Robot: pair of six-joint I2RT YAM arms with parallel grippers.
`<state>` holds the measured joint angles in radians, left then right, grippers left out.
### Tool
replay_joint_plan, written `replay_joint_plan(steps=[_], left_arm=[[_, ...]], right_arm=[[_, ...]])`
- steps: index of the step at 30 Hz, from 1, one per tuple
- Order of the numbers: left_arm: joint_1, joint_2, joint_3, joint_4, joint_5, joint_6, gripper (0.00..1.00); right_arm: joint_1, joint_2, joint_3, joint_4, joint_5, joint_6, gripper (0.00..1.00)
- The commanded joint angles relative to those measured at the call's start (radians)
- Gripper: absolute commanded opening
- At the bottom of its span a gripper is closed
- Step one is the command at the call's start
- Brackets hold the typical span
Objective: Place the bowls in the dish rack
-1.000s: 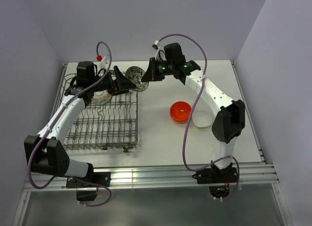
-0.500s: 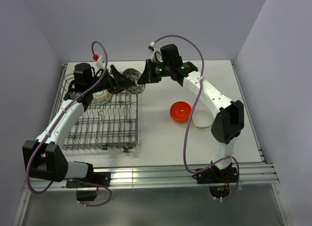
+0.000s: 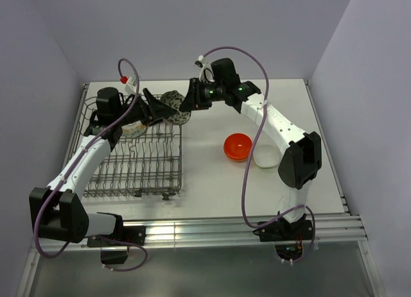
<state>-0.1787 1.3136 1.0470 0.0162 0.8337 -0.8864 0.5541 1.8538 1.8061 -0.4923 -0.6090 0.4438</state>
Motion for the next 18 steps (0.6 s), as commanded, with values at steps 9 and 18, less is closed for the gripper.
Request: replay_joint_plan(steps=[9,18], left_arm=[[0.176,-0.031,0.056,-0.085,-0.064,0.111,0.00],[0.243,0.035,0.186,-0.246,-0.174,0.369,0.00]], right_arm=[[-0.002,-0.085,-0.086,0.127,-0.032,0.070,0.69],[-0.010,-0.045,-0.243,0.195,0.006,0.154,0.63]])
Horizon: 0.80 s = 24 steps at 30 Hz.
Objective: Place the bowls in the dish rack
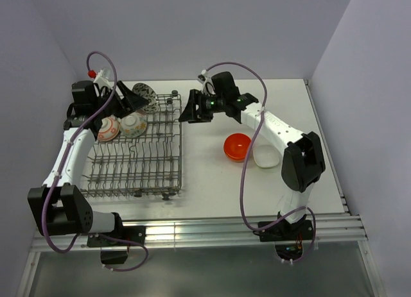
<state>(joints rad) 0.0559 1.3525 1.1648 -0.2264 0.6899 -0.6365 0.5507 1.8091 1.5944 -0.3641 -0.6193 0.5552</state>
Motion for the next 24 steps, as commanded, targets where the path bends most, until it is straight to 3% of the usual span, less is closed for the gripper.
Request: replay_joint_plan(steps=[1,12,24], left_arm=[[0.010,-0.003,0.075,-0.010,-0.035,0.130,0.00],[0.013,0.037,0.093,-0.056,-0.090,0.248,0.00],[0.012,0.039,0.061,-0.047,-0.116,0.307,0.00]], right_arm=[[-0.006,0.005,-0.043,0.071,0.018,0.052,0.62],[0.055,0.079,-0.215,0.163,0.010,0.157,0.55],[0.112,0.159,-0.206,0.178,-0.022,0.181,0.48]])
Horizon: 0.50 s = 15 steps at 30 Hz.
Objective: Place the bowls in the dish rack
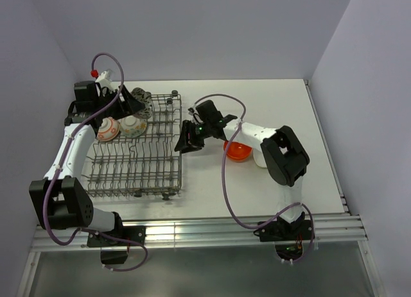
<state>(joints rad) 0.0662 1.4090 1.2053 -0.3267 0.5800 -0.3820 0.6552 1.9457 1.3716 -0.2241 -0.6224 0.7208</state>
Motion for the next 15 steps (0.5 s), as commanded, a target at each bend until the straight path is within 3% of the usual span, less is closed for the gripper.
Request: replay_joint_plan(steps=[1,5,7,11,13,15], left_arm=[[0.001,-0.015,0.028,0.052,-0.006,0.061,0.00],[-0.008,0.013,0.057,0.023,-0.040,0.144,0.00],[-0.023,0.024,0.063,0.020,-0.055,0.179,0.00],[-0.046,0.039,0.040,0.025,-0.051,0.349,0.00],[-0.058,0.044,0.019,0.041,-0.048,0.441,0.00],[-0.057,0.038,-0.006,0.063,-0.022,0.573,0.00]], right_arm=[[0.009,0.031,0.014,0.037,-0.023,0.026,0.47],[0.015,0.041,0.006,0.034,-0.039,0.039,0.42],[0.015,0.047,0.006,0.032,-0.048,0.043,0.35],[0.015,0.052,0.011,0.029,-0.057,0.045,0.08],[0.014,0.056,0.014,0.032,-0.066,0.049,0.01],[0.015,0.064,0.020,0.038,-0.095,0.051,0.00]])
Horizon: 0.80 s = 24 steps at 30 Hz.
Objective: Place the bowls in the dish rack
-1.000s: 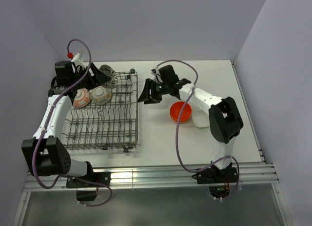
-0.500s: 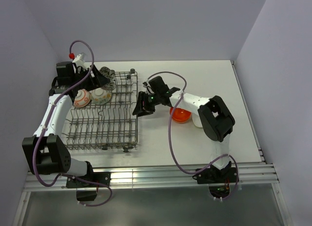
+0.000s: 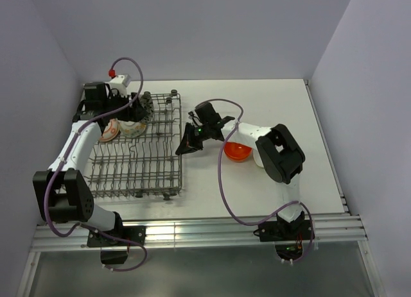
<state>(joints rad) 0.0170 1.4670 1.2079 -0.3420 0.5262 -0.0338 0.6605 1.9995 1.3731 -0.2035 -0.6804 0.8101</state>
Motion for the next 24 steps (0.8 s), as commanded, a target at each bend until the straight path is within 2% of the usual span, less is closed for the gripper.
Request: replay_joint_plan(steps=[1,2,7,13,18,24], left_arm=[[-0.015,-0.026,-0.017,0.102,0.028,0.276,0.00],[-0.040,-0.034,-0.025,0.112,0.021,0.378,0.00],[-0.092,-0.016,-0.019,0.100,0.034,0.708,0.00],[-0.109,0.032,-0.013,0.135,0.034,0.957,0.00],[-0.130,0.062,-0.048,0.242,0.000,1.057,0.00],[-0.158,0.118,-0.065,0.293,-0.026,1.137,0.00]], right_arm=[[0.010,0.012,0.020,0.019,-0.045,-0.037,0.00],[0.008,0.012,0.021,0.021,-0.054,-0.037,0.00],[0.007,0.018,0.032,0.003,-0.074,-0.051,0.00],[0.001,0.022,0.023,0.024,-0.125,-0.038,0.00],[0.001,0.030,0.034,0.003,-0.157,-0.052,0.00],[0.001,0.036,0.034,0.003,-0.185,-0.054,0.00]])
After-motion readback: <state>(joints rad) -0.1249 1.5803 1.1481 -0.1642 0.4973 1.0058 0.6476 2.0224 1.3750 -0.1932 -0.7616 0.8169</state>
